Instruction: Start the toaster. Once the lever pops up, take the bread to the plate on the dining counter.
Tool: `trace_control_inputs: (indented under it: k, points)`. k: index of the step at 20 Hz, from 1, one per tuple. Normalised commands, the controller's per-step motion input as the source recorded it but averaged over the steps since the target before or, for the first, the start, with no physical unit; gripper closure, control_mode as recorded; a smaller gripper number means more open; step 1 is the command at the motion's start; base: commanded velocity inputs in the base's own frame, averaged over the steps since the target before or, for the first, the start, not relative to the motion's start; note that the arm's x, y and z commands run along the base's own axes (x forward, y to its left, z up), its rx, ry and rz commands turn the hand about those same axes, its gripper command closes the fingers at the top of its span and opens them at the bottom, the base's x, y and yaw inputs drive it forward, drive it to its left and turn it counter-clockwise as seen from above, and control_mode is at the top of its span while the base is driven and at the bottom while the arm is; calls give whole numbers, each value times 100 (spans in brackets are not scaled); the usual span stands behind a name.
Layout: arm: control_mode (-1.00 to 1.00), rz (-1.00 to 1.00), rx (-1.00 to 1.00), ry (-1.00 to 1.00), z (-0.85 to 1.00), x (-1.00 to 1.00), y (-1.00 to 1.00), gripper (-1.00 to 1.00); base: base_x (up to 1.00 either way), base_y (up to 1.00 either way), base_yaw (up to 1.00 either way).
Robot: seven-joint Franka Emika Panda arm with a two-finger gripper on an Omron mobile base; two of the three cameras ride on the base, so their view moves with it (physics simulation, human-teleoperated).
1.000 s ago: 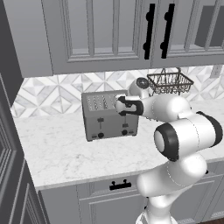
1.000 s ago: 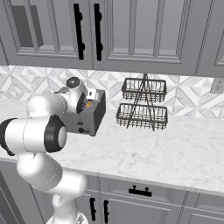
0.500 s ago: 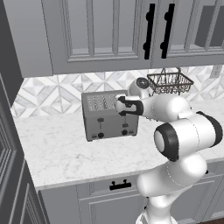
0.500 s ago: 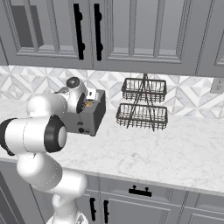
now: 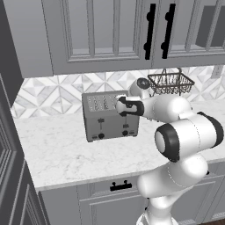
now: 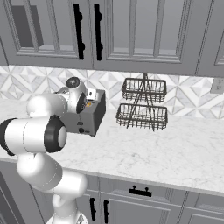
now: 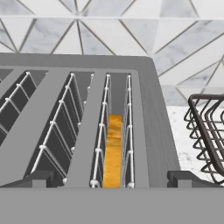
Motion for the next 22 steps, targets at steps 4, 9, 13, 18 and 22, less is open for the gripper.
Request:
trace_control_inputs:
  k: [4, 9, 13, 18, 22]
  points:
    - [-100, 0, 0, 0, 0, 0, 0, -100, 0, 0, 0]
    - [-100, 0, 0, 0, 0, 0, 0, -100, 0, 0, 0]
    - [-100, 0, 0, 0, 0, 0, 0, -100, 0, 0, 0]
    - [-100, 0, 0, 0, 0, 0, 0, -100, 0, 0, 0]
    - [-100, 0, 0, 0, 0, 0, 0, -100, 0, 0, 0]
